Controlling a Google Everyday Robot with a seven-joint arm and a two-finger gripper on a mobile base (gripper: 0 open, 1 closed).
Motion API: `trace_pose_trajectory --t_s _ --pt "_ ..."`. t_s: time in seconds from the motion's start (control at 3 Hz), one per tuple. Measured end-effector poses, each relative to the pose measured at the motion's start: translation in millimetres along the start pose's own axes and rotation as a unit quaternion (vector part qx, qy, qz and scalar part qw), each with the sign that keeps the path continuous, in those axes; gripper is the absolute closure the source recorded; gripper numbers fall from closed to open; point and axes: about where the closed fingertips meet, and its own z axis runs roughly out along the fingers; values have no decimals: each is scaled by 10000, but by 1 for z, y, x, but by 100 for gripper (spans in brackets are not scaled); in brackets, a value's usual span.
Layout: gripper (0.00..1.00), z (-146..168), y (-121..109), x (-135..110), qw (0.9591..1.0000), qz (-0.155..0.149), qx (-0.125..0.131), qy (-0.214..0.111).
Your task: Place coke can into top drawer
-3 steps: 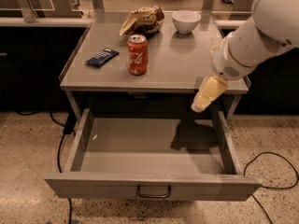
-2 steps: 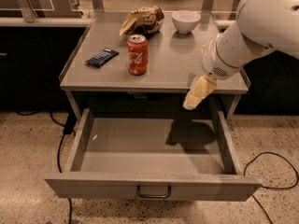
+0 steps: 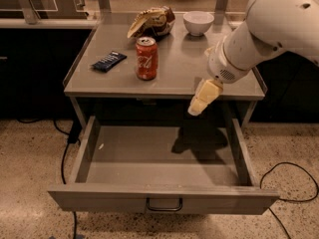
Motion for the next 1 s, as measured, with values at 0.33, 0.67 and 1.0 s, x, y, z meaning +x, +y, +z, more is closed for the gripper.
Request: trace_pose_trajectory --t_s 0.33,0.67,1.0 --pt "0 16 -3 -18 9994 32 -112 -319" --pt "0 32 -8 -34 9976 229 61 -644" --pt "0 32 -18 -42 9963 248 262 -786"
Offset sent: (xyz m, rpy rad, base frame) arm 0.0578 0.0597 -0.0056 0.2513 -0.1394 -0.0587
